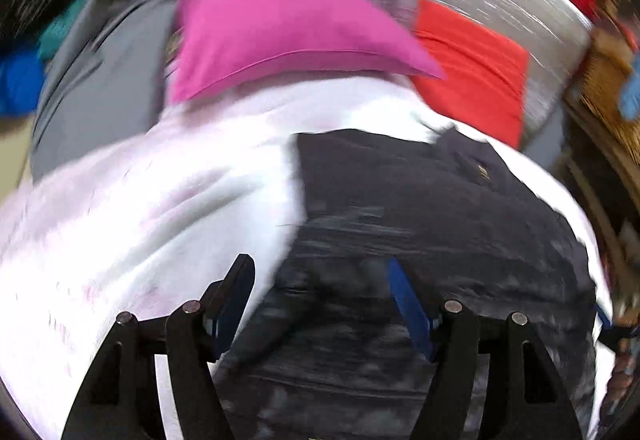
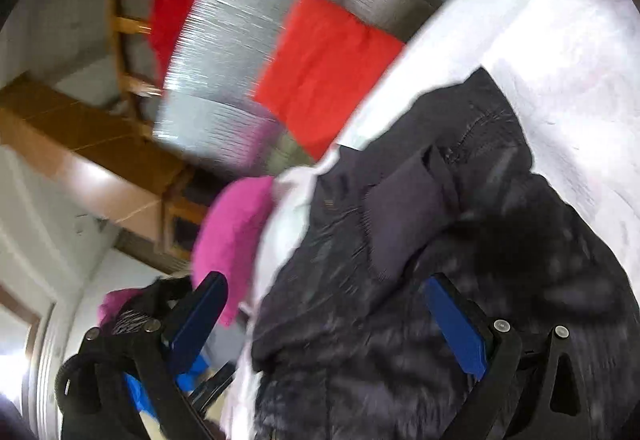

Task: Fold large clothes

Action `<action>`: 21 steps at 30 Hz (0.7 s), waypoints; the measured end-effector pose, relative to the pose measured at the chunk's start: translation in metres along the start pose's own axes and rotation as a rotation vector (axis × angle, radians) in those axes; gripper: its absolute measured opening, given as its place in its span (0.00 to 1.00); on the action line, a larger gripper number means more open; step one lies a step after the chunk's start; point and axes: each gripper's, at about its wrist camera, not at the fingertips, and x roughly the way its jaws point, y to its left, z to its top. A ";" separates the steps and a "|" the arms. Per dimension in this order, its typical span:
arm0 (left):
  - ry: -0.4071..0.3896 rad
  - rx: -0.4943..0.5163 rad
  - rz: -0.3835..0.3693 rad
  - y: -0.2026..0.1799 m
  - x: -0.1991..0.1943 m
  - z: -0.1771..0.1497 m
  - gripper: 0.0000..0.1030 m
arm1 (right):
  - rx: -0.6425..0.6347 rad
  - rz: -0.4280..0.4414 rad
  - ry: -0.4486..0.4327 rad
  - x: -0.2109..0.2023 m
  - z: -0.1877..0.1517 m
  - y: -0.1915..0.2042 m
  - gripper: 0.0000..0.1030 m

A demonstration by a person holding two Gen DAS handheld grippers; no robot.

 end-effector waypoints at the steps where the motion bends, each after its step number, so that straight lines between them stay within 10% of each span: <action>1: 0.004 -0.049 -0.005 0.014 0.004 0.002 0.68 | 0.027 -0.030 0.015 0.010 0.004 -0.004 0.97; 6: 0.046 -0.188 -0.037 0.050 0.020 0.000 0.68 | 0.057 -0.132 0.021 0.032 0.017 -0.009 0.81; 8: 0.054 -0.207 -0.048 0.055 0.021 -0.001 0.68 | 0.016 -0.192 0.036 0.036 0.023 -0.002 0.10; 17: -0.010 -0.135 -0.093 0.016 0.006 0.021 0.68 | -0.375 -0.316 -0.074 -0.006 0.003 0.053 0.12; 20: 0.002 -0.040 -0.074 -0.017 0.024 0.020 0.69 | -0.290 -0.386 0.051 0.023 -0.001 0.006 0.29; 21: 0.026 -0.006 -0.048 -0.024 0.033 0.019 0.69 | -0.281 -0.375 0.056 0.025 -0.002 -0.002 0.54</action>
